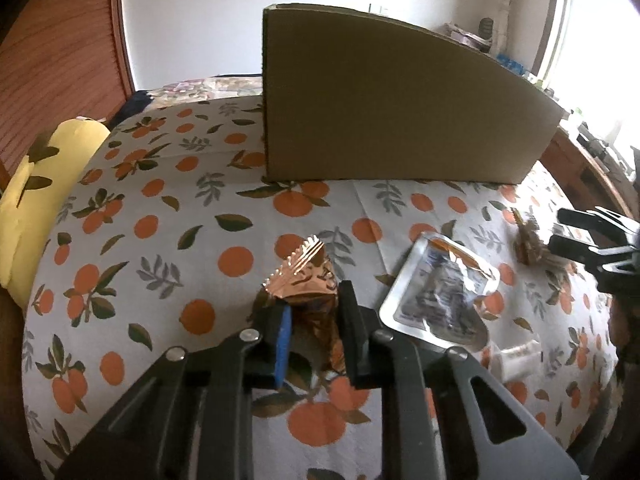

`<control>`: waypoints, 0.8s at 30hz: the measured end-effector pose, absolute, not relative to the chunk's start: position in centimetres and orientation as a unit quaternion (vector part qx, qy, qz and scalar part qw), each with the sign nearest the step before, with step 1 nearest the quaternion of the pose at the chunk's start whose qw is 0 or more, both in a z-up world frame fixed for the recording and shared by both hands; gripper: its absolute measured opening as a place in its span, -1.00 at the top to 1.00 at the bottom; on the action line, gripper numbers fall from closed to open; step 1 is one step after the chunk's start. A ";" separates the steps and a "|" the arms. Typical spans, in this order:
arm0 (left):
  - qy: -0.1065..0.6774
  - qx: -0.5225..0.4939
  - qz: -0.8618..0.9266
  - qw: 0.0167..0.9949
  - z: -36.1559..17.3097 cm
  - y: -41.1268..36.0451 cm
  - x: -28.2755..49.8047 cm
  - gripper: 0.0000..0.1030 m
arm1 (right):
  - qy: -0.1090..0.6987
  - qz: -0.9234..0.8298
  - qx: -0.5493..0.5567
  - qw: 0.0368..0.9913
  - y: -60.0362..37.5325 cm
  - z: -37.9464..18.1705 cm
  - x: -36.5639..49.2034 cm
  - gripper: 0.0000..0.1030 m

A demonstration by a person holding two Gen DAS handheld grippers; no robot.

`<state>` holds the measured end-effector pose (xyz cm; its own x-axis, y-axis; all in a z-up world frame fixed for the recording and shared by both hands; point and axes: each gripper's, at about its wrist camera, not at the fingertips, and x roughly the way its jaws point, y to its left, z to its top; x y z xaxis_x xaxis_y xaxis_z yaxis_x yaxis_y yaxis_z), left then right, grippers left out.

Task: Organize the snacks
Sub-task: 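Grasp the copper foil packet with the left tool while the right tool grasps the clear granola pack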

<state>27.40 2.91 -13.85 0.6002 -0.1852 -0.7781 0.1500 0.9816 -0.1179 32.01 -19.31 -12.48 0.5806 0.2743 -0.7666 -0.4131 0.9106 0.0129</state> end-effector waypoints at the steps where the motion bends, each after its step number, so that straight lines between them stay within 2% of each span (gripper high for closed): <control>1: 0.437 -0.020 -0.095 0.894 -13.8 2.8 27.3 0.63 | 0.417 0.198 -0.084 0.883 -19.6 -12.6 32.2 -0.49; 4: 0.435 -0.024 -0.101 0.894 -13.4 2.8 26.7 0.63 | 0.426 0.217 -0.083 0.874 -20.0 -12.5 32.8 -0.51; 8: 0.426 -0.025 -0.105 0.898 -12.4 2.8 26.1 0.63 | 0.444 0.244 -0.104 0.856 -19.9 -12.5 34.0 -0.64; 13: 0.420 -0.027 -0.110 0.901 -11.5 2.7 25.5 0.63 | 0.484 0.272 -0.101 0.826 -19.9 -13.4 35.1 -0.65; 19: 0.409 -0.030 -0.115 0.905 -10.5 2.6 24.9 0.63 | 0.480 0.260 -0.144 0.825 -19.3 -13.9 33.1 -0.65; 22: 0.403 -0.031 -0.122 0.906 -10.0 2.3 24.6 0.63 | 0.472 0.251 -0.158 0.830 -18.9 -13.9 32.5 -0.44; 24: 0.400 -0.029 -0.126 0.907 -9.6 2.1 24.2 0.63 | 0.471 0.244 -0.154 0.834 -18.7 -13.8 32.5 -0.18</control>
